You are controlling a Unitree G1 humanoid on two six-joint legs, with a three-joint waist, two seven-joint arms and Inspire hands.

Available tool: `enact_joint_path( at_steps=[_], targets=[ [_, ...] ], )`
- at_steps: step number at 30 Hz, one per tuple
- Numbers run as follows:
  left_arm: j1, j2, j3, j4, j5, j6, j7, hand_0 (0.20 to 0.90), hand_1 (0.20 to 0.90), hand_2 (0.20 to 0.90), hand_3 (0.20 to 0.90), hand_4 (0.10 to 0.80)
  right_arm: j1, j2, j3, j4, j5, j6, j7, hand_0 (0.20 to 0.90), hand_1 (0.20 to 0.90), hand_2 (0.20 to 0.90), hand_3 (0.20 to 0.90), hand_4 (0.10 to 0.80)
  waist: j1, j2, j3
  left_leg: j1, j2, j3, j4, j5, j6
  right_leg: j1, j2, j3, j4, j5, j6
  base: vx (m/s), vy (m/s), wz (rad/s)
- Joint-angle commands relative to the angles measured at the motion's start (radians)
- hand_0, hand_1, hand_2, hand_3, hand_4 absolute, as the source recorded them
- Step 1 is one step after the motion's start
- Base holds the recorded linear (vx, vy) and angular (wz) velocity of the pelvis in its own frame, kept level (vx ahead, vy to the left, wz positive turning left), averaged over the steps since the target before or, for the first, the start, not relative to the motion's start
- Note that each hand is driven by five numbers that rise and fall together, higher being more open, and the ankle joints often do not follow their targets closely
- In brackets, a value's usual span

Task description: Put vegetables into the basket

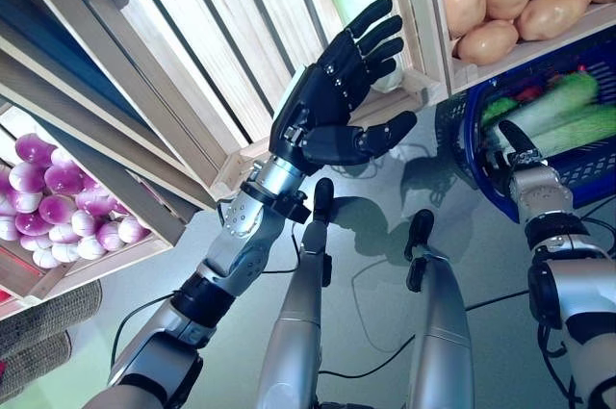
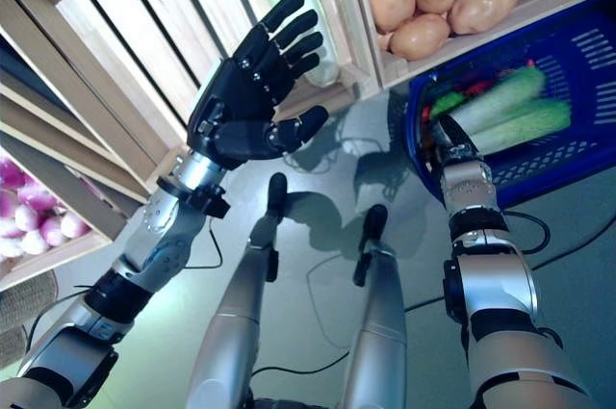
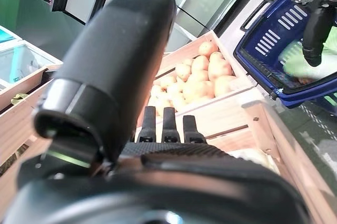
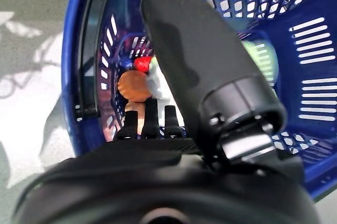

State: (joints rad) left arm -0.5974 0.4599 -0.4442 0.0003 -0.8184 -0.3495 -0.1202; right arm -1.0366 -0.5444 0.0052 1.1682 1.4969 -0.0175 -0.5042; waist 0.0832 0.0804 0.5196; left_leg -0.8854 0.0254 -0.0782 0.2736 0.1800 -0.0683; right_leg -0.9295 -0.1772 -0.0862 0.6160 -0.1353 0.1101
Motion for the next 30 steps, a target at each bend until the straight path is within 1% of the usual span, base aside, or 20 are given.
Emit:
enact_joint_path(
  at_steps=[1,4,7,9,11,13,15,16,17,18,19,20,22,23,25,26,27,28,29,30],
  targets=[
    [-0.069,-0.024,0.063,-0.166,0.017,-0.128,-0.022,0.9,0.9,0.9,0.9,0.8,-0.023,-0.097,0.016,-0.068,-0.052,-0.084,-0.061,0.9,0.9,0.9,0.9,0.8,0.009,0.031,0.0,-0.005,-0.09,0.073,0.098,-0.122,0.093,0.045,0.079,-0.045,-0.167,0.176,-0.079,0.0,0.0,0.0],
    [-0.074,-0.018,0.065,-0.166,0.007,-0.131,-0.024,0.9,0.9,0.9,0.9,0.8,-0.028,-0.1,0.021,-0.064,-0.124,-0.119,-0.107,0.9,0.9,0.9,0.9,0.8,0.01,0.03,0.0,0.001,-0.09,0.074,0.095,-0.123,0.093,0.051,0.078,-0.047,-0.171,0.178,-0.078,0.0,0.0,0.0],
    [-0.073,-0.013,0.061,-0.182,0.013,-0.129,-0.024,0.9,0.9,0.9,0.9,0.8,-0.031,-0.094,0.025,-0.08,-0.17,-0.195,-0.145,0.9,0.9,0.9,0.9,0.8,0.011,0.026,0.0,0.034,-0.087,0.08,0.08,-0.128,0.096,0.08,0.077,-0.056,-0.187,0.181,-0.078,-0.012,0.004,0.0],
    [-0.079,-0.009,0.063,-0.187,0.017,-0.123,-0.016,0.9,0.9,0.9,0.9,0.8,-0.033,-0.086,0.027,-0.094,-0.181,-0.234,-0.145,0.9,0.9,0.9,0.9,0.8,0.011,0.021,0.0,0.062,-0.085,0.084,0.065,-0.128,0.096,0.107,0.078,-0.06,-0.2,0.181,-0.076,-0.038,0.023,0.0],
    [-0.082,-0.007,0.068,-0.19,0.02,-0.12,-0.014,0.9,0.9,0.9,0.9,0.8,-0.03,-0.077,0.027,-0.111,-0.24,-0.252,-0.159,0.9,0.9,0.9,0.9,0.8,0.011,0.018,0.0,0.088,-0.086,0.087,0.049,-0.126,0.096,0.132,0.079,-0.062,-0.214,0.184,-0.074,-0.011,0.021,0.0],
    [-0.087,0.006,0.069,-0.193,0.045,-0.117,0.009,0.9,0.9,0.9,0.9,0.8,-0.01,-0.047,0.04,-0.191,-0.341,-0.299,-0.188,0.9,0.9,0.9,0.9,0.8,0.008,0.009,0.0,0.15,-0.084,0.1,0.018,-0.126,0.095,0.194,0.074,-0.068,-0.243,0.186,-0.069,-0.024,0.052,-0.03],
    [-0.089,0.015,0.077,-0.189,0.086,-0.121,0.026,0.9,0.9,0.9,0.9,0.8,0.01,-0.029,0.046,-0.259,-0.42,-0.309,-0.213,0.9,0.9,0.9,0.9,0.8,0.006,0.001,0.0,0.177,-0.083,0.106,0.001,-0.118,0.095,0.224,0.073,-0.07,-0.262,0.194,-0.069,-0.028,0.041,-0.07],
    [-0.089,0.023,0.083,-0.188,0.125,-0.124,0.06,0.9,0.9,0.9,0.9,0.8,0.035,-0.018,0.051,-0.314,-0.49,-0.305,-0.216,0.9,0.9,0.9,0.9,0.8,0.004,-0.004,0.0,0.209,-0.083,0.11,-0.011,-0.123,0.093,0.258,0.072,-0.071,-0.272,0.187,-0.066,-0.024,0.041,-0.05],
    [-0.088,0.032,0.09,-0.185,0.144,-0.128,0.081,0.9,0.9,0.9,0.9,0.8,0.056,-0.013,0.051,-0.357,-0.517,-0.296,-0.22,0.9,0.9,0.9,0.9,0.8,0.001,-0.008,0.0,0.219,-0.081,0.113,-0.019,-0.116,0.094,0.27,0.071,-0.072,-0.28,0.194,-0.066,0.015,0.058,-0.06],
    [-0.082,0.039,0.101,-0.176,0.214,-0.136,0.121,0.9,0.9,0.9,0.9,0.8,0.09,-0.004,0.051,-0.407,-0.586,-0.287,-0.22,0.9,0.9,0.9,0.9,0.8,-0.003,-0.012,0.0,0.246,-0.077,0.117,-0.025,-0.126,0.093,0.295,0.069,-0.073,-0.283,0.184,-0.064,-0.013,0.043,-0.05],
    [-0.082,0.041,0.104,-0.172,0.232,-0.136,0.131,0.9,0.9,0.9,0.9,0.8,0.103,0.002,0.053,-0.43,-0.602,-0.285,-0.228,0.9,0.9,0.9,0.9,0.8,-0.005,-0.014,0.0,0.246,-0.075,0.118,-0.027,-0.12,0.094,0.295,0.069,-0.073,-0.286,0.189,-0.066,0.041,0.057,-0.06],
    [-0.069,0.062,0.113,-0.145,0.34,-0.15,0.201,0.9,0.9,0.9,0.9,0.8,0.178,0.031,0.063,-0.524,-0.665,-0.266,-0.223,0.9,0.9,0.9,0.9,0.8,-0.014,-0.019,0.0,0.283,-0.069,0.121,-0.039,-0.128,0.094,0.325,0.074,-0.066,-0.283,0.175,-0.065,0.032,0.047,-0.05],
    [-0.06,0.08,0.133,-0.141,0.468,-0.143,0.281,0.9,0.9,0.9,0.9,0.8,0.25,0.057,0.064,-0.613,-0.686,-0.242,-0.198,0.9,0.9,0.9,0.9,0.8,-0.022,-0.022,0.0,0.305,-0.062,0.125,-0.07,-0.113,0.094,0.344,0.075,-0.06,-0.302,0.181,-0.064,0.028,0.052,-0.06],
    [-0.052,0.104,0.148,-0.133,0.582,-0.149,0.351,0.9,0.9,0.9,0.9,0.8,0.31,0.08,0.066,-0.664,-0.712,-0.223,-0.177,0.9,0.9,0.9,0.9,0.8,-0.029,-0.025,0.0,0.336,-0.06,0.127,-0.095,-0.113,0.093,0.373,0.075,-0.056,-0.32,0.175,-0.061,0.017,0.053,-0.07],
    [-0.032,0.142,0.191,-0.134,0.704,-0.147,0.437,0.9,0.9,0.9,0.9,0.8,0.409,0.097,0.07,-0.731,-0.747,-0.224,-0.145,0.9,0.9,0.9,0.9,0.8,-0.036,-0.021,0.0,0.354,-0.057,0.125,-0.124,-0.098,0.093,0.391,0.078,-0.054,-0.346,0.182,-0.062,0.011,0.062,-0.06],
    [-0.023,0.163,0.21,-0.131,0.799,-0.149,0.494,0.9,0.9,0.9,0.9,0.8,0.447,0.107,0.074,-0.756,-0.757,-0.222,-0.128,0.9,0.9,0.9,0.9,0.8,-0.04,-0.018,0.0,0.363,-0.058,0.124,-0.128,-0.098,0.092,0.399,0.077,-0.052,-0.351,0.18,-0.062,0.013,0.085,-0.07],
    [-0.022,0.204,0.236,-0.127,0.983,-0.12,0.573,0.9,0.9,0.9,0.9,0.8,0.488,0.108,0.07,-0.778,-0.76,-0.217,-0.106,0.9,0.9,0.9,0.9,0.8,-0.045,-0.016,0.0,0.373,-0.059,0.127,-0.127,-0.106,0.091,0.408,0.074,-0.051,-0.35,0.169,-0.062,0.004,0.09,-0.1],
    [-0.033,0.239,0.249,-0.12,1.088,-0.074,0.618,0.9,0.9,0.9,0.9,0.8,0.51,0.101,0.068,-0.79,-0.765,-0.214,-0.087,0.9,0.9,0.9,0.9,0.8,-0.05,-0.013,0.0,0.362,-0.06,0.129,-0.12,-0.1,0.088,0.401,0.074,-0.05,-0.349,0.174,-0.065,0.01,0.095,-0.11],
    [-0.046,0.281,0.248,-0.106,1.138,-0.024,0.627,0.9,0.9,0.9,0.9,0.8,0.526,0.09,0.071,-0.806,-0.761,-0.202,-0.079,0.9,0.9,0.9,0.9,0.8,-0.055,-0.011,0.0,0.363,-0.061,0.13,-0.111,-0.107,0.085,0.402,0.069,-0.049,-0.342,0.165,-0.064,-0.023,0.102,-0.12],
    [-0.061,0.321,0.252,-0.091,1.145,0.016,0.614,0.9,0.9,0.9,0.9,0.8,0.546,0.08,0.073,-0.816,-0.747,-0.2,-0.065,0.9,0.9,0.9,0.9,0.8,-0.059,-0.007,0.0,0.352,-0.06,0.131,-0.106,-0.1,0.081,0.393,0.067,-0.048,-0.339,0.168,-0.067,0.001,0.122,-0.1]
  ],
)
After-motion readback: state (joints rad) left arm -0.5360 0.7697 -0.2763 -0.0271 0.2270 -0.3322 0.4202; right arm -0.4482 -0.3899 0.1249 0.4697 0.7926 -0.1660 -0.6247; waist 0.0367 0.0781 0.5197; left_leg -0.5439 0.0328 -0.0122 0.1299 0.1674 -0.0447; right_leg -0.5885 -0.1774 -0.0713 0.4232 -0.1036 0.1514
